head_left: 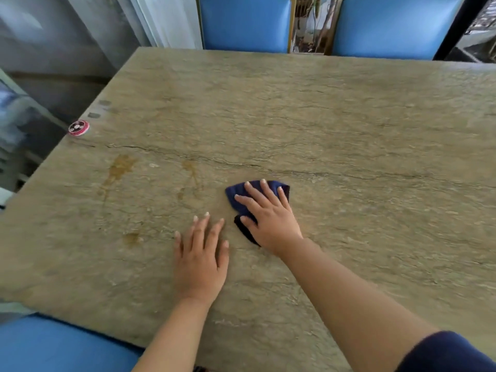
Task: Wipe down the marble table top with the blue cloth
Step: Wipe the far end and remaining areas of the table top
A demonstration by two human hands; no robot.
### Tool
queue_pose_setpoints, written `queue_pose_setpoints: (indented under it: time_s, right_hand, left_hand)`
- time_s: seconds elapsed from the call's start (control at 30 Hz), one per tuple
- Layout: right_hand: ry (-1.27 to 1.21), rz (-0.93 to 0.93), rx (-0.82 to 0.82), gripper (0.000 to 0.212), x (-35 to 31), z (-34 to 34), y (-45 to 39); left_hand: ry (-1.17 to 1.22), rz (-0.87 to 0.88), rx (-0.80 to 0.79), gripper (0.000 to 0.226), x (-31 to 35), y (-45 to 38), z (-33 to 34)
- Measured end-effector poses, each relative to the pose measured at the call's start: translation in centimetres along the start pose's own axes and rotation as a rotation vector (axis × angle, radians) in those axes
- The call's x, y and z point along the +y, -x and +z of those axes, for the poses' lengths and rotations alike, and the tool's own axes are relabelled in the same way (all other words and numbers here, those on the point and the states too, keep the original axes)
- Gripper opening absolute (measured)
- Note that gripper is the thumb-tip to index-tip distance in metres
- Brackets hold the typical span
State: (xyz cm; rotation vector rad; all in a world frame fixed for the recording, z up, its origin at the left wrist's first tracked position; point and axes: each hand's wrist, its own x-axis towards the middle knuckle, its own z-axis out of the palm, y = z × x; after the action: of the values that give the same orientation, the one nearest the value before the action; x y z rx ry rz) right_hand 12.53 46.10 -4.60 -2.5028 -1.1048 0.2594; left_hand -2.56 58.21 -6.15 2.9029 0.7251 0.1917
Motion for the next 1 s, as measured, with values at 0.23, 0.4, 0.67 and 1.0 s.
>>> queue_pose_setpoints:
  time_s: [0.23,0.4,0.67,1.0]
  right_hand:
    - [0.038,0.080,0.041,0.046,4.9,-1.7,-3.9]
    - [0.082,0.236,0.027,0.052,0.9,-0.3,-8.1]
    - [0.042,-0.288,-0.129,0.047,1.1,-0.1,-1.3]
    - [0.055,0.224,-0.001,0.054,-6.3,2.7,0.3]
  left_hand:
    - [-0.010,-0.024,0.012,0.045,0.4,-0.4,-0.3]
    - [-0.027,-0.028,0.001,0.050,0.2,-0.5,-0.1]
    - [0.125,-0.061,0.090,0.051,0.3,-0.3,-0.3]
    - [0.533,-0.112,0.154,0.046,-1.5,-1.4,-2.4]
